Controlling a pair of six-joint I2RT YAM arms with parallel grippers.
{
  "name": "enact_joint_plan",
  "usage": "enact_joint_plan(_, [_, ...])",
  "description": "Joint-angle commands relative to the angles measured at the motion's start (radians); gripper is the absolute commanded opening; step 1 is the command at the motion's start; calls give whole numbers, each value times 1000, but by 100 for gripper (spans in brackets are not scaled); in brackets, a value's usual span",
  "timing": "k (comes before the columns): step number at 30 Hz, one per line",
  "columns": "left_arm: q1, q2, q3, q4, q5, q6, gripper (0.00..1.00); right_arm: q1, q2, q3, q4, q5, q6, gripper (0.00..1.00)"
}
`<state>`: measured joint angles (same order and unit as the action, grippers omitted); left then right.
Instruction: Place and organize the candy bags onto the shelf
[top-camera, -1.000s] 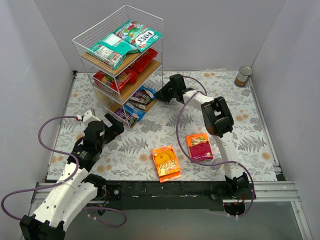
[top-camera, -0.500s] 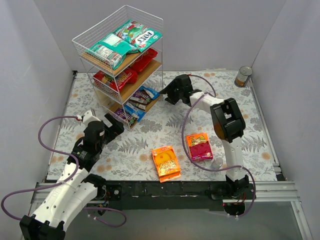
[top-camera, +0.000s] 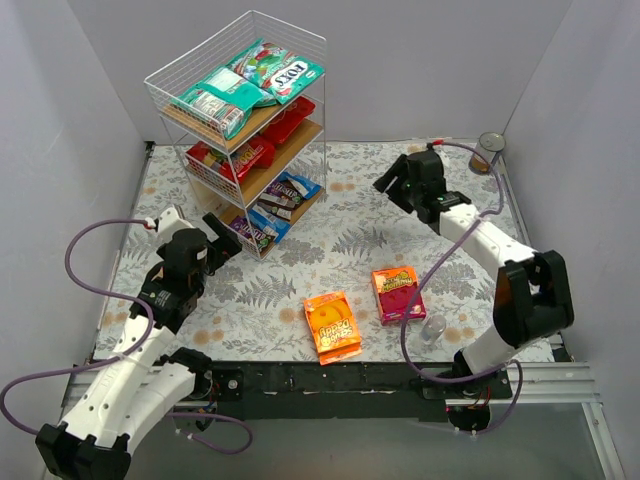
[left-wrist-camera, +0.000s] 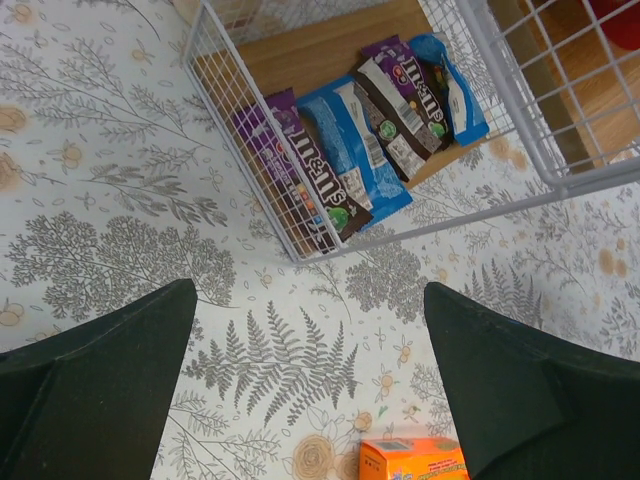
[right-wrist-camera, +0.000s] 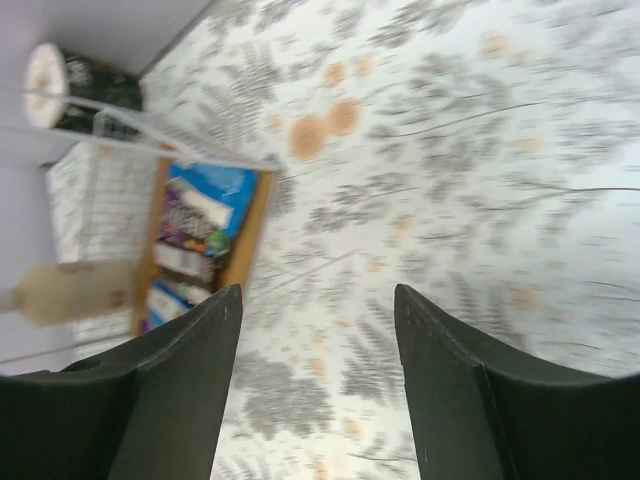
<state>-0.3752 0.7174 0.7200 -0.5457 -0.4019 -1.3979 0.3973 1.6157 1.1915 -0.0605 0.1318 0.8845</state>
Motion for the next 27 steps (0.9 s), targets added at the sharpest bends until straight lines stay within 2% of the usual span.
enact_joint_plan(1, [-2,22,61,-19,-103,48,98,-47,-150,-114,-120,174,-125,70])
enact_joint_plan(7, [-2,43,67,-14,-97,54,98,-75,-384,-249,-159,369,-234,71])
enact_joint_plan(12, [-2,37,55,-8,-78,48,98,-110,-531,-354,-160,413,-266,73])
enact_joint_plan(21, [-2,33,36,-7,-25,51,98,-158,-612,-403,-211,436,-266,75])
enact_joint_plan(27, [-2,10,30,-11,-41,45,98,-183,-636,-418,-210,414,-262,75])
